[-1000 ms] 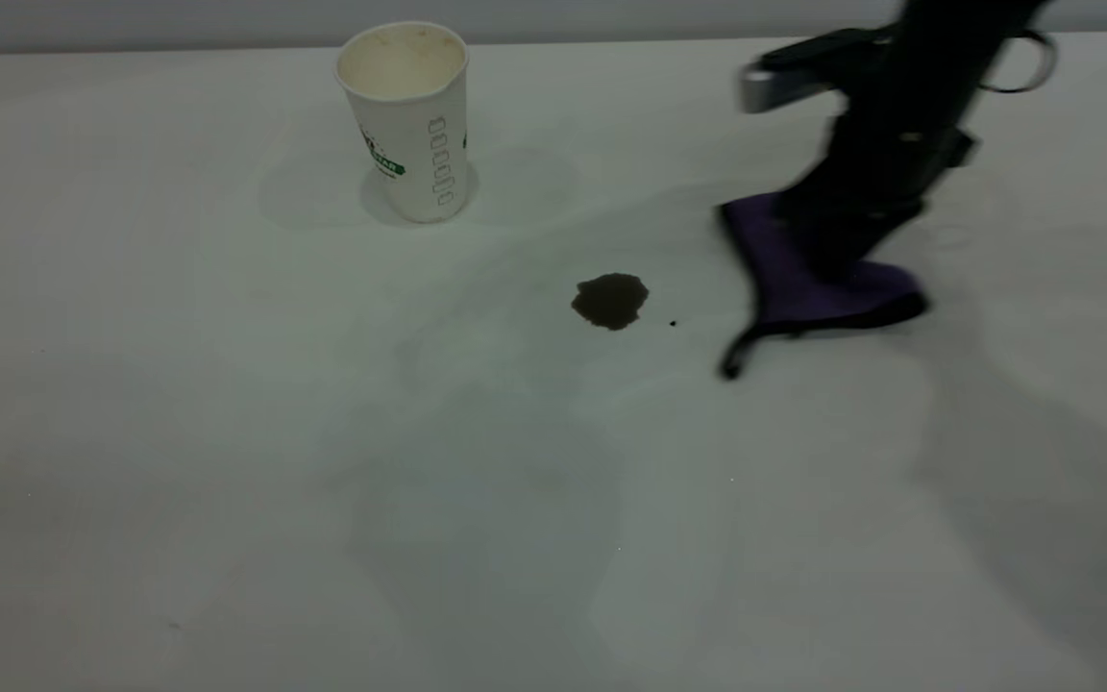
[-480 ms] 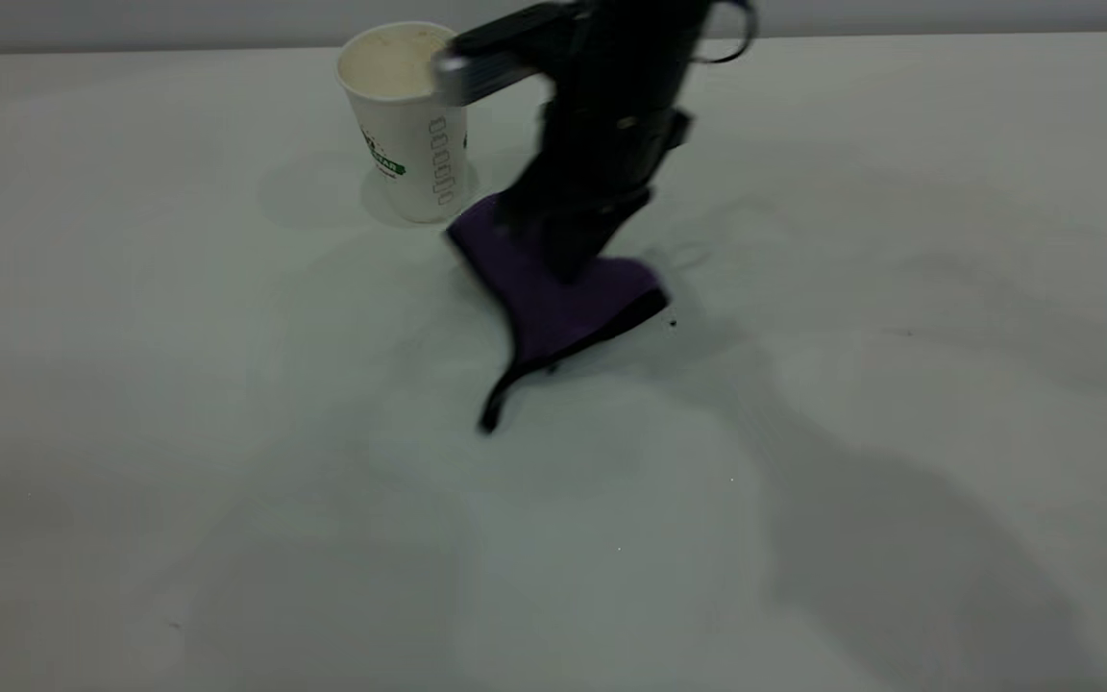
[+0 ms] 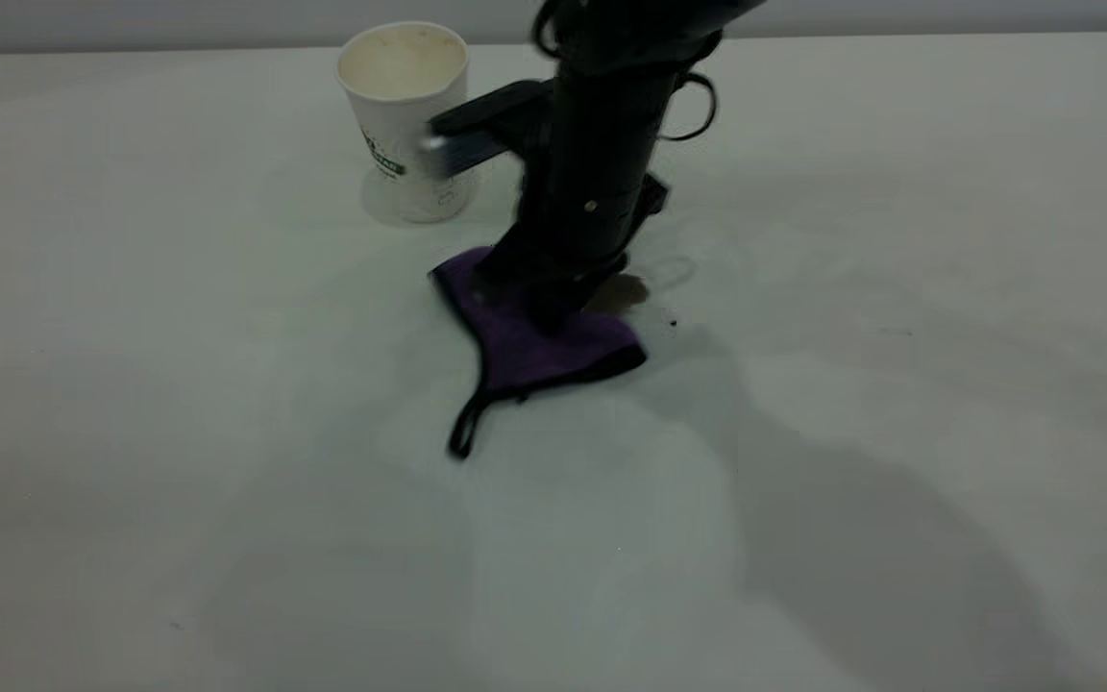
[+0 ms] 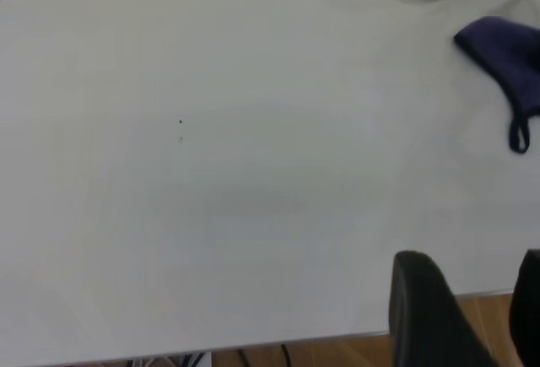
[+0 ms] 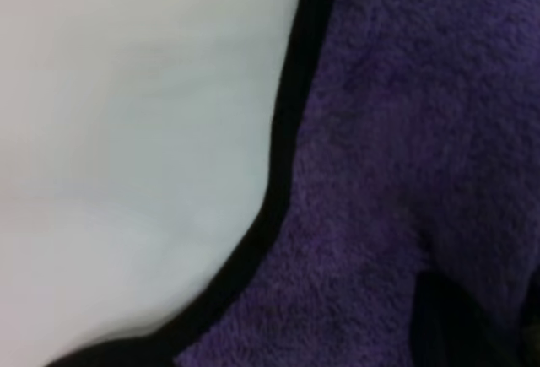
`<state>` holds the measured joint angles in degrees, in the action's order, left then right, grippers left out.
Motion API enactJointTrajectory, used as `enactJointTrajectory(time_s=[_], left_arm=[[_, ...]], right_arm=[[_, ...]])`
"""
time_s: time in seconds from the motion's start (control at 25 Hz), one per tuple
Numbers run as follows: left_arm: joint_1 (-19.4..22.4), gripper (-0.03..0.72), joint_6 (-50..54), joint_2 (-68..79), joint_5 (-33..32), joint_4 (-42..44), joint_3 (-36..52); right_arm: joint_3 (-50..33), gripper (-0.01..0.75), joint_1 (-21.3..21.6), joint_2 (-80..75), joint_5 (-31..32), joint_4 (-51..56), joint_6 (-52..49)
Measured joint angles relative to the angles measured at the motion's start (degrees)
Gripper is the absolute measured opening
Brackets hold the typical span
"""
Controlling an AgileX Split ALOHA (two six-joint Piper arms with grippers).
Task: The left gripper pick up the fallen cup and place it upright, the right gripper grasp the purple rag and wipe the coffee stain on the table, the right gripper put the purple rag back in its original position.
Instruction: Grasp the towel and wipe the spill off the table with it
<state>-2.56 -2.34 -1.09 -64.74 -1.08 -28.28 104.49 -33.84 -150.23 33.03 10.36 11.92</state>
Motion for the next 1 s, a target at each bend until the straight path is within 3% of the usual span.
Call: enactJointTrajectory(time_s=[0.12,0.32,0.52,0.64,0.8,1.0], left_arm=[[0.0,0.317,0.0,0.0,0.0,0.0,0.0],[0.0,0.317,0.05,0.0,0.0,0.0,0.0],[0.0,0.317,0.11,0.0,0.0,0.0,0.0],[0.0,0.317,0.11,0.0,0.0,0.0,0.0],[0.0,0.317,0.16,0.0,0.0,0.0,0.0],[0.0,0.317,0.16,0.0,0.0,0.0,0.0]], right_arm=[[0.36,0.088,4.13,0.0,3.13,-5.76,-6.97],[0.72,0.088,11.36,0.14,14.39,-10.68,-15.08],[0.67,0.088,11.75,0.14,20.36,-5.63,-14.22],[0.55,0.088,8.15,0.14,16.44,-0.24,-9.64],[0.48,0.088,3.62,0.08,5.72,1.97,-3.77],[0.48,0.088,5.52,-0.08,1.29,-2.38,-6.56]])
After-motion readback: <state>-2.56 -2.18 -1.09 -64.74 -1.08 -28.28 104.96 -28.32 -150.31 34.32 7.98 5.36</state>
